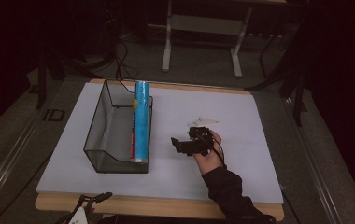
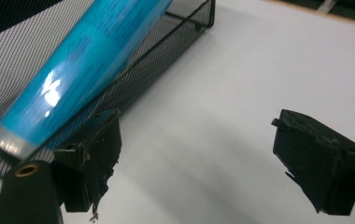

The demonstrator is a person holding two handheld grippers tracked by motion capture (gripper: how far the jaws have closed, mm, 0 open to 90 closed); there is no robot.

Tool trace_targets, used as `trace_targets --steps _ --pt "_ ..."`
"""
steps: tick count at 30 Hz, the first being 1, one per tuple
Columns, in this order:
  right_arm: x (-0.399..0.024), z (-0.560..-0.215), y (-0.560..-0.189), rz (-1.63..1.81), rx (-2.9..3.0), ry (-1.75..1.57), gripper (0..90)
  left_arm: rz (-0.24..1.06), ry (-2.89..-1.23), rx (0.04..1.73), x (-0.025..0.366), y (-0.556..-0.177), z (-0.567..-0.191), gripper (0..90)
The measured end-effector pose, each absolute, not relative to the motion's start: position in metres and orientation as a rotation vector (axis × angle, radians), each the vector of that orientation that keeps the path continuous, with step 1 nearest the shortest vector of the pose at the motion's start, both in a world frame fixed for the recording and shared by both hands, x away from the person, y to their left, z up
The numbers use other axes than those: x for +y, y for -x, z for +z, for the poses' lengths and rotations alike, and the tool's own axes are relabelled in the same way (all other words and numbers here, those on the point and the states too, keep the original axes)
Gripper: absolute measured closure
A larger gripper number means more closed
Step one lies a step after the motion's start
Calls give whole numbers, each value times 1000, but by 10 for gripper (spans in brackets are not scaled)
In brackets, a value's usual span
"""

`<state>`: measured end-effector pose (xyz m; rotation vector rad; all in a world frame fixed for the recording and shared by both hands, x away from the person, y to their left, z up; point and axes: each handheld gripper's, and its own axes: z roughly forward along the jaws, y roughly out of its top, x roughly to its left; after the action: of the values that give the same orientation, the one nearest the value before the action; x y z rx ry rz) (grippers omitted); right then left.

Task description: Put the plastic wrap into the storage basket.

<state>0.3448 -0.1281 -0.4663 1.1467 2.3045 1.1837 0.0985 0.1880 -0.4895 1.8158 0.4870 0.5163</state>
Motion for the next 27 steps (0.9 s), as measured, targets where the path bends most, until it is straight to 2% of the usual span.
trace_targets --steps 27 --pt "-188 -483 -294 1175 2291 -1096 150 517 -1819 483 187 -98 -490 1"
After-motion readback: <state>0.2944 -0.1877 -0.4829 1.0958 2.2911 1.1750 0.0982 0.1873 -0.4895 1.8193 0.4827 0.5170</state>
